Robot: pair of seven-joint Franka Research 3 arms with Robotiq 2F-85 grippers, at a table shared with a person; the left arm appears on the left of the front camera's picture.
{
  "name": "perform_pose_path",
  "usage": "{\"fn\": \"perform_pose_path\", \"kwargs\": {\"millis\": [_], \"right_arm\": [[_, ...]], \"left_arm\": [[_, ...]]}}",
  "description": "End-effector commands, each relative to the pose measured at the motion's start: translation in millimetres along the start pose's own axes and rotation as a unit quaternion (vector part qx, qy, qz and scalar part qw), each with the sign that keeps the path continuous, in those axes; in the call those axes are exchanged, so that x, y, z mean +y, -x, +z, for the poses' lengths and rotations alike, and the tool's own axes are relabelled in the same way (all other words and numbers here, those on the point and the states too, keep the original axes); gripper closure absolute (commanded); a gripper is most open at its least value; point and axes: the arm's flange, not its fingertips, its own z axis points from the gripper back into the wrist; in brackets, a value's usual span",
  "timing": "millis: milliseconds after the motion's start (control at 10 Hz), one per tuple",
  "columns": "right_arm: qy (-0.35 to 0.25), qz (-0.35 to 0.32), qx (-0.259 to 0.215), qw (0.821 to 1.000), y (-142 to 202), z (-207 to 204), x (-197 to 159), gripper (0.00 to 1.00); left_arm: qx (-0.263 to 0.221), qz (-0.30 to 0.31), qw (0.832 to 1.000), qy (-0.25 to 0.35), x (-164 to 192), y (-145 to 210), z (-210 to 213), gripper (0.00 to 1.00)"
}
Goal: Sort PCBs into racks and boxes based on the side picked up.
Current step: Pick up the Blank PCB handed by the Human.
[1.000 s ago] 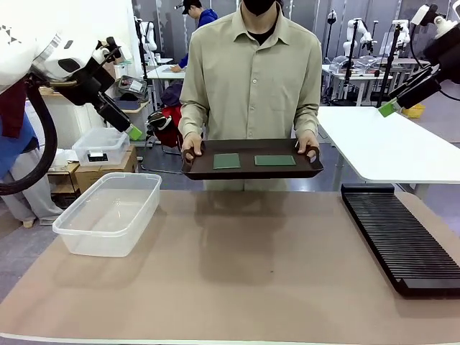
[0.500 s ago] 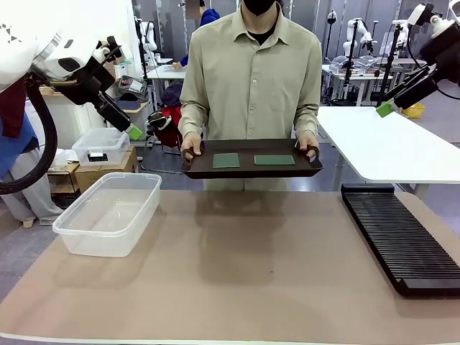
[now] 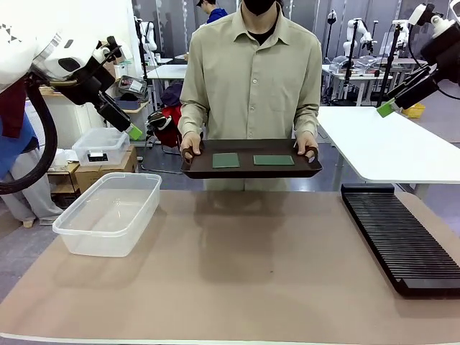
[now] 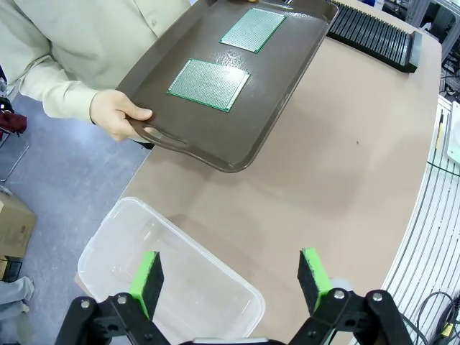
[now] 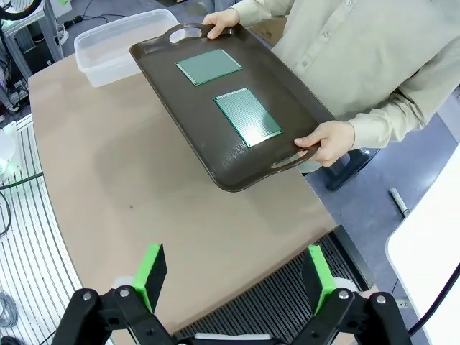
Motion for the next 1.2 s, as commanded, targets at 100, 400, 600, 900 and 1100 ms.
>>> {"fn": "perform_pose_path", "kwargs": {"millis": [100,400,600,900,1100], "right_arm": [[-0.005,0.007,0.001,1.000,3.4,-1.7,-0.2,0.00],[-0.005,0.007,0.001,1.000,3.4,-1.7,-0.2,0.00],[-0.005,0.007,0.001,1.000,3.4,-1.7,-0.2,0.00],[-0.005,0.007,0.001,1.000,3.4,-1.7,-0.2,0.00],[-0.005,0.007,0.001,1.000,3.4,-1.7,-0.2,0.00]], "left_arm": [[-0.012,0.001,1.000,0.003,-1.5,-1.1,4.2,0.00],[-0.021,-0.007,1.000,0.003,-7.3,-6.1,13.2,0.00],[-0.008,-0.008,1.000,0.016,-7.5,-7.4,12.5,0.00],[-0.011,-0.008,1.000,0.000,-7.8,-5.9,13.3,0.00],[-0.011,-0.008,1.000,0.000,-7.8,-5.9,13.3,0.00]]}}
